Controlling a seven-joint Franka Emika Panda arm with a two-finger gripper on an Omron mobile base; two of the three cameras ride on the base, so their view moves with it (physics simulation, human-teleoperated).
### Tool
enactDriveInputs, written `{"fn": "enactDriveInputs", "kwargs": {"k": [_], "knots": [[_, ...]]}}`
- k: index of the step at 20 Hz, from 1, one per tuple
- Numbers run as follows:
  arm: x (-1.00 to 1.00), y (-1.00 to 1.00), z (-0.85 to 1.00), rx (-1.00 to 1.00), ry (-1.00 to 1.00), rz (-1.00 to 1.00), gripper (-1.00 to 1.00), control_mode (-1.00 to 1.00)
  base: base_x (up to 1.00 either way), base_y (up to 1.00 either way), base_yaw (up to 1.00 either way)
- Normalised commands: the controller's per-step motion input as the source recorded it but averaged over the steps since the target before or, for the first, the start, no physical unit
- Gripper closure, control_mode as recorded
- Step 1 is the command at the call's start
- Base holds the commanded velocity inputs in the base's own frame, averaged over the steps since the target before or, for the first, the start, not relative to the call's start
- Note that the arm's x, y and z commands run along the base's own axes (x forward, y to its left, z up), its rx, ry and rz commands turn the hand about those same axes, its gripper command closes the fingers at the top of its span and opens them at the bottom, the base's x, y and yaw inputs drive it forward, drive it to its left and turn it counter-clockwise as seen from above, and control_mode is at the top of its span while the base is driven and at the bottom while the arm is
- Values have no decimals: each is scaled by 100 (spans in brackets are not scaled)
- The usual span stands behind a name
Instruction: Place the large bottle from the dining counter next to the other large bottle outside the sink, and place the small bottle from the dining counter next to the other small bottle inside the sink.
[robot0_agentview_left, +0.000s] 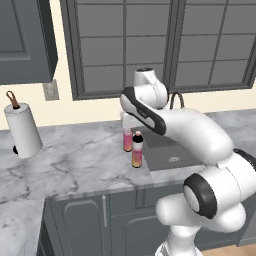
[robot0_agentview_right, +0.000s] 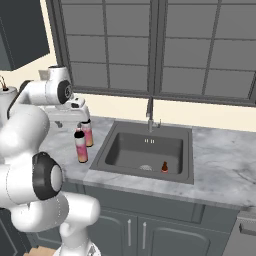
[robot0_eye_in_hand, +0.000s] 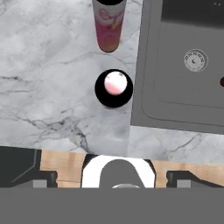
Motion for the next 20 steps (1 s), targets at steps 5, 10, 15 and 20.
{"fn": "enactDriveInputs", "kwargs": {"k": [5, 10, 15, 20], "knots": [[-72, 0, 16, 0, -1, 0, -100, -100, 0, 0, 0], [-64, 0, 29, 0, 0, 0, -100, -100, 0, 0, 0], [-48, -1, 30, 1, 0, 0, -100, -100, 0, 0, 0], [-59, -21, 22, 3, 0, 0, -100, -100, 0, 0, 0]]}}
